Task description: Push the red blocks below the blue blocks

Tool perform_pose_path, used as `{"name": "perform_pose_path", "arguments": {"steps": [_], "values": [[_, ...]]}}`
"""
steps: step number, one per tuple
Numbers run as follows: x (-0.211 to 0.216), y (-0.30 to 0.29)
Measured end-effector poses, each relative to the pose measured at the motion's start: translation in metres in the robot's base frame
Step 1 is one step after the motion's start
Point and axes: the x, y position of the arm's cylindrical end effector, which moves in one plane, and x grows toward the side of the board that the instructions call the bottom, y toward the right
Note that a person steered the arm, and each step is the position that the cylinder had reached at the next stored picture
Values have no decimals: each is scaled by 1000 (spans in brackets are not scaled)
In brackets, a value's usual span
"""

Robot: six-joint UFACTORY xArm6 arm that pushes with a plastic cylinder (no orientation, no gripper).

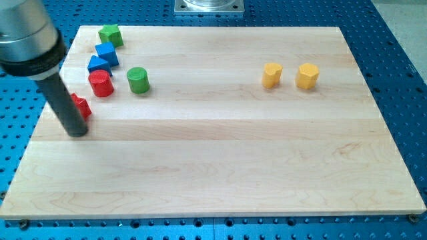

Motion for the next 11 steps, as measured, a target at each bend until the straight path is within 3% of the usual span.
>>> {"name": "perform_pose_path", "arguments": {"steps": [1, 2, 3, 4, 7, 9, 10, 11], "values": [[-5, 47], [15, 27], [23, -75], [18, -92], [-39, -67], [-41, -28], [-9, -53], [5, -25]]}}
